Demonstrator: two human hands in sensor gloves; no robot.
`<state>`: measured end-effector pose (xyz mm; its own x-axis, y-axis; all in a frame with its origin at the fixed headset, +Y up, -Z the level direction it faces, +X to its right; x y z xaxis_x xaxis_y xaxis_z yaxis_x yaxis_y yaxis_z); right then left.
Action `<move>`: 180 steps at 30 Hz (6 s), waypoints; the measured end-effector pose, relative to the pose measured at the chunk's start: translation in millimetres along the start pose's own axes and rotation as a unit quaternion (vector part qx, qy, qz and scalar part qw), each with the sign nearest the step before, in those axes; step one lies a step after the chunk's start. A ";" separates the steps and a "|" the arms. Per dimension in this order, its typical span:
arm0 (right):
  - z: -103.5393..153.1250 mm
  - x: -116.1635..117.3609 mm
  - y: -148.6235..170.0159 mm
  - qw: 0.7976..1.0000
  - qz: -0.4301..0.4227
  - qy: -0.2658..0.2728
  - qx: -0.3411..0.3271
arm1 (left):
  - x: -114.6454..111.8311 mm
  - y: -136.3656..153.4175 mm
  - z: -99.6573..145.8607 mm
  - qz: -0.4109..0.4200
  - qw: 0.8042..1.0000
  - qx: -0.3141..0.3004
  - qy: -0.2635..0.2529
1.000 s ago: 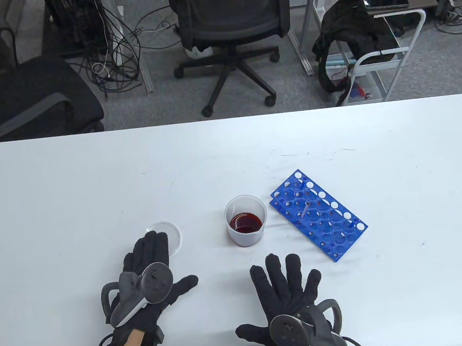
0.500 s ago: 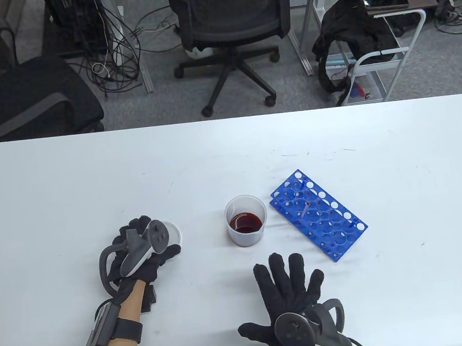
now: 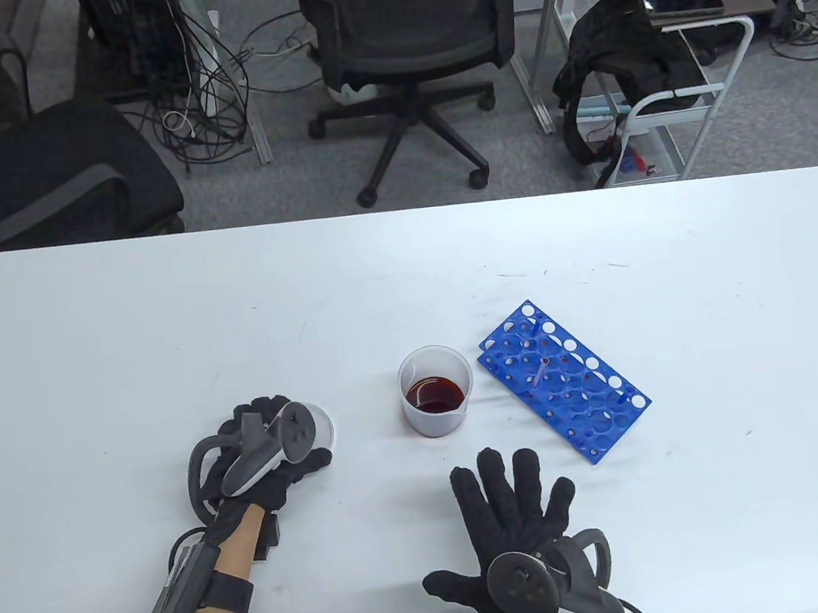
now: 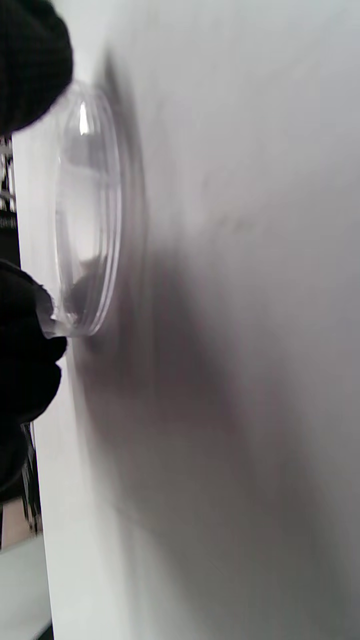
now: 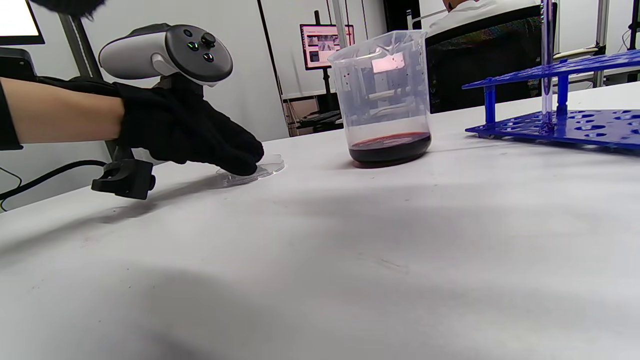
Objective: Dip glass rod and spread liquid on culture dish
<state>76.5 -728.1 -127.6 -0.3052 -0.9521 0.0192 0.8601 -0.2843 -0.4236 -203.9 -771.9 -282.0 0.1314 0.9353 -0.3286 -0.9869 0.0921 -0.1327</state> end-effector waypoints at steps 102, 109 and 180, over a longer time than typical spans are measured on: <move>-81.8 -107.3 94.7 0.925 0.136 0.313 0.165 | 7.7 -0.8 155.3 0.049 0.989 -0.129 -0.059; -67.2 -131.2 74.3 0.920 0.140 0.340 0.138 | 7.1 -1.6 156.2 0.055 0.987 -0.135 -0.060; -36.6 -21.8 -61.6 0.986 -0.127 0.047 -0.094 | 28.2 -39.2 215.8 0.027 0.906 -0.169 -0.388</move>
<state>15.3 -685.8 -135.1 -0.5449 -0.8358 0.0668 0.6631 -0.4783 -0.5758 -181.8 -675.4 -84.2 -0.1512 0.9060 0.3953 -0.8874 0.0518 -0.4581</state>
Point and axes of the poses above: the tracker on the back of each hand, its own y axis roughly to the little-finger side, its own z axis roughly from the fingertips to the wrist, x = y × z, the point moved 2 cm from there along -z, roughly from the wrist to the fingertips, and after that the axes turned 6 degrees about y, right-handed, at the moved point
